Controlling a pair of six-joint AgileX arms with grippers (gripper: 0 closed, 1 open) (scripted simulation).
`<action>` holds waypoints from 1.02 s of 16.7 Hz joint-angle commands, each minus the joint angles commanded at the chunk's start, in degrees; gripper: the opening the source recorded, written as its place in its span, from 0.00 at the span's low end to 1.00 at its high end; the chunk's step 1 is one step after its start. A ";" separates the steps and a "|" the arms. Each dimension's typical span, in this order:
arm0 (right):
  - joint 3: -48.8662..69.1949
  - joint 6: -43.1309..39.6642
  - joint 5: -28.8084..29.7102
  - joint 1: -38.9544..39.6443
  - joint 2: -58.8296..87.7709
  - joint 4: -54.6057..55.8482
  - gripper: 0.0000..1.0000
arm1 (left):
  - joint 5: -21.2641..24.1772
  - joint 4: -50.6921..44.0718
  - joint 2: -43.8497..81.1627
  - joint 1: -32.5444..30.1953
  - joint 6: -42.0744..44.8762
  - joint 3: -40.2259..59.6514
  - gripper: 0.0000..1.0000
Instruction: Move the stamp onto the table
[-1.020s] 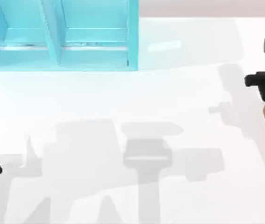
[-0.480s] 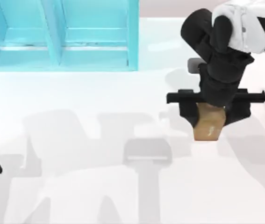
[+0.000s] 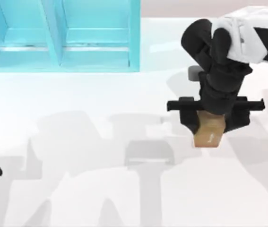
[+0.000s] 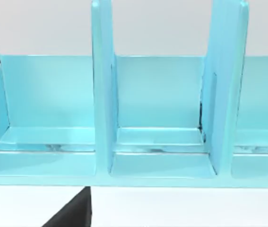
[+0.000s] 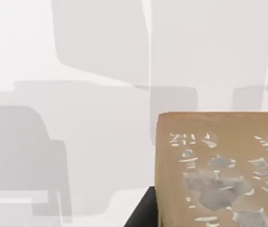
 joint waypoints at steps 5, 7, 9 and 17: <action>-2.87 0.07 0.08 0.16 1.58 4.55 0.00 | 0.00 0.00 0.00 0.00 0.00 0.00 1.00; -2.89 0.07 0.08 0.17 1.60 4.59 0.00 | 0.00 0.00 0.00 0.00 0.00 0.00 1.00; -2.89 0.07 0.08 0.17 1.60 4.59 0.08 | 0.00 0.00 0.00 0.00 0.00 0.00 1.00; -2.89 0.07 0.08 0.17 1.60 4.59 0.68 | 0.00 0.00 0.00 0.00 0.00 0.00 1.00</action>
